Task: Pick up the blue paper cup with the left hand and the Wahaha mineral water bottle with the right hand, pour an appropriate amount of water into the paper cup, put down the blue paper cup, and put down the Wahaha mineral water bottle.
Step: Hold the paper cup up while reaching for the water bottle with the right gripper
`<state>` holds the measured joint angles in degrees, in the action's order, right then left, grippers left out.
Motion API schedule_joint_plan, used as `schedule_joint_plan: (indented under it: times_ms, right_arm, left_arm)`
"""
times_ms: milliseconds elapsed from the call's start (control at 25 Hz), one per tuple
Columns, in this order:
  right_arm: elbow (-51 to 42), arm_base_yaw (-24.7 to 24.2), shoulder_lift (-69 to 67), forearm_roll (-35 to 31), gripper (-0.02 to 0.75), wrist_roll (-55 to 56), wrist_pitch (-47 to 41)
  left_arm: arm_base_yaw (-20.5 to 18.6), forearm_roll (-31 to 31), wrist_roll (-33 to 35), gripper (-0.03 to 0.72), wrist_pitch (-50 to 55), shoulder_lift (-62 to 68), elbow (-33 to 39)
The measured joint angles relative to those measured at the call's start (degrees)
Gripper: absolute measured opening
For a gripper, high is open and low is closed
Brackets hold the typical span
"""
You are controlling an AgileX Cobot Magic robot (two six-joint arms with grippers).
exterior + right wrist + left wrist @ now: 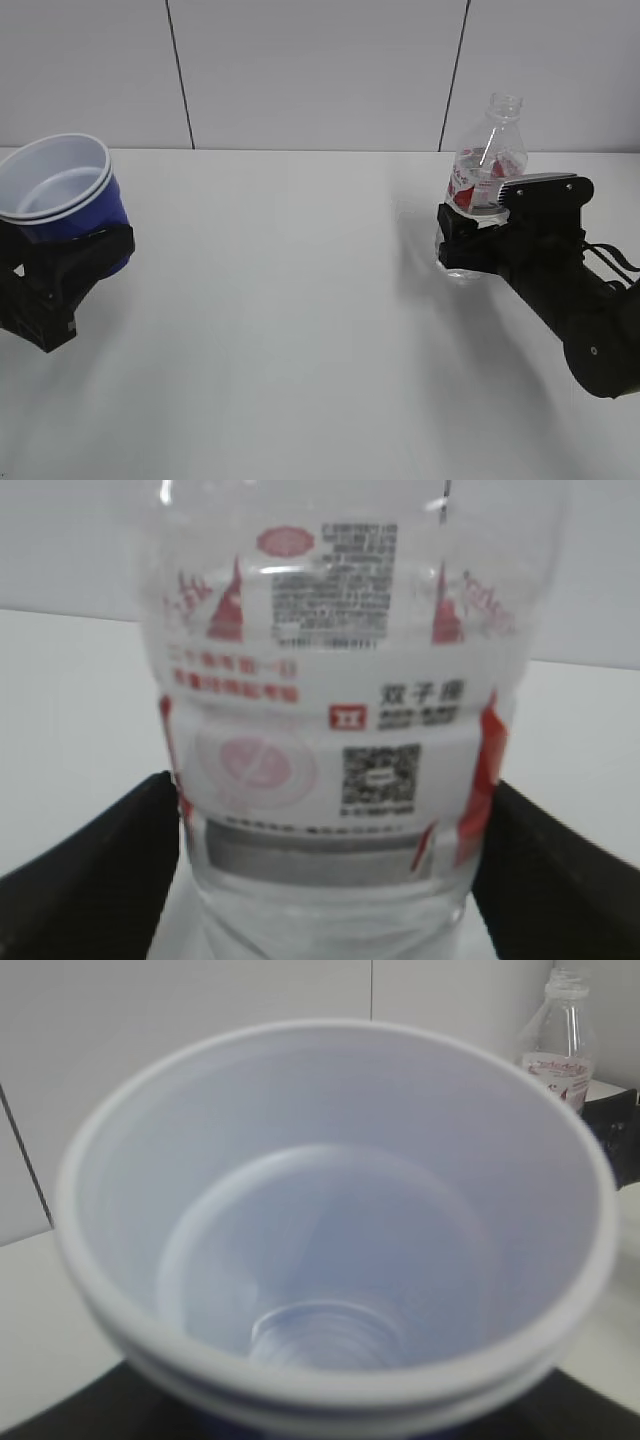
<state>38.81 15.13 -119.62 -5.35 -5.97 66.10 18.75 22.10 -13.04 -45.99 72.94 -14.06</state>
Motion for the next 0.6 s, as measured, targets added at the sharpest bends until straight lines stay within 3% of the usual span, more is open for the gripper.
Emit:
schedule_joint_plan:
  times_ms: [360, 600]
  right_arm:
    - [2.0, 0.0, -0.8, -0.7, 0.659, 0.0, -0.2]
    - [2.7, 0.0, -1.1, -1.2, 0.596, 0.0, -0.2]
  left_arm:
    - [0.0, 0.0, 0.0, 0.417, 0.0, 0.0, 0.0]
    - [0.0, 0.0, 0.0, 0.417, 0.0, 0.0, 0.0]
